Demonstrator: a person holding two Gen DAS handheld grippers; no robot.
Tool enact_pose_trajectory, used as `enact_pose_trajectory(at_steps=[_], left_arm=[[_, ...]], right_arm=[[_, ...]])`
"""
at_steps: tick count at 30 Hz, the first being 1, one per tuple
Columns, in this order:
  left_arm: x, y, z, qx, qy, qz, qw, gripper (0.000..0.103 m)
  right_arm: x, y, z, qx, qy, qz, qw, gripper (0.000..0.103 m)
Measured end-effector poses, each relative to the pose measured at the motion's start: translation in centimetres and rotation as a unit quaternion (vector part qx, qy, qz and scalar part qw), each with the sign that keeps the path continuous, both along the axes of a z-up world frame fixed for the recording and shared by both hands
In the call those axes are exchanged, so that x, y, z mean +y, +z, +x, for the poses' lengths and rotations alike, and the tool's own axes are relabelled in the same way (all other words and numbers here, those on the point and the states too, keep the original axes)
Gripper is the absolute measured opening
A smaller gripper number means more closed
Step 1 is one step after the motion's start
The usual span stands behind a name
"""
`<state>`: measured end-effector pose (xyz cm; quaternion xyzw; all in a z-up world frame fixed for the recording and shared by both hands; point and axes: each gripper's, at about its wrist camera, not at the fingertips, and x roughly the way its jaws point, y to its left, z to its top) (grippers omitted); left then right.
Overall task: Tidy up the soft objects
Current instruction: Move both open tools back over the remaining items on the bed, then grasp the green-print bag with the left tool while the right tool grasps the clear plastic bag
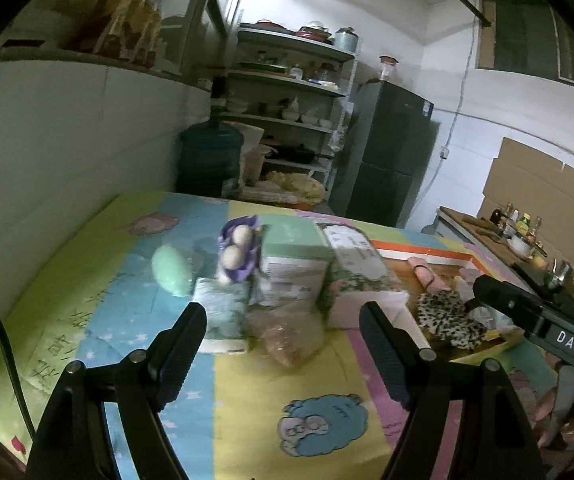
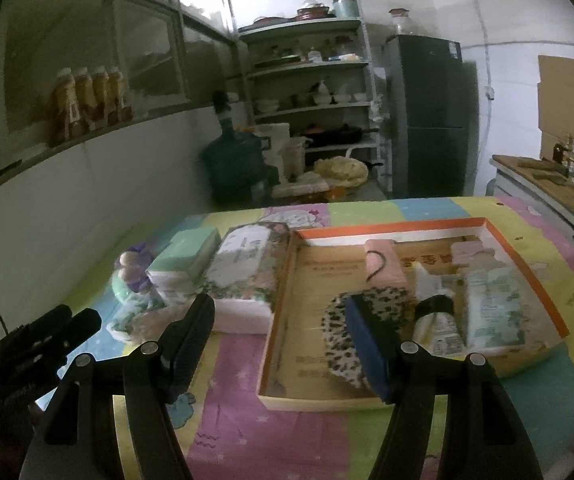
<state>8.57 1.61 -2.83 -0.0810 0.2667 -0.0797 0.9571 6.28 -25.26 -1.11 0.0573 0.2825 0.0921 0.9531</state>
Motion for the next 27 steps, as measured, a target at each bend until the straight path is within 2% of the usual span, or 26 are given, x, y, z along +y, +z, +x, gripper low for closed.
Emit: enact_pose_trajectory(at_steps=[13, 25, 27], left_arm=[[3.9, -1.5, -0.1, 0.014, 0.040, -0.009, 0.9991, 0.078], [7.1, -2.4, 0.5, 0.023, 0.063, -0.019, 0.9976, 0.078], [7.5, -2.5, 0.7, 0.025, 0.064, -0.022, 0.9974, 0.078]], right_arm=[[4.8, -1.9, 1.0, 0.028, 0.051, -0.004, 0.998, 0.069], [10.5, -5.3, 3.2, 0.083, 0.126, 0.032, 0.988, 0.069], [11.1, -5.7, 3.7, 0.092, 0.131, 0.033, 0.987, 0.075]])
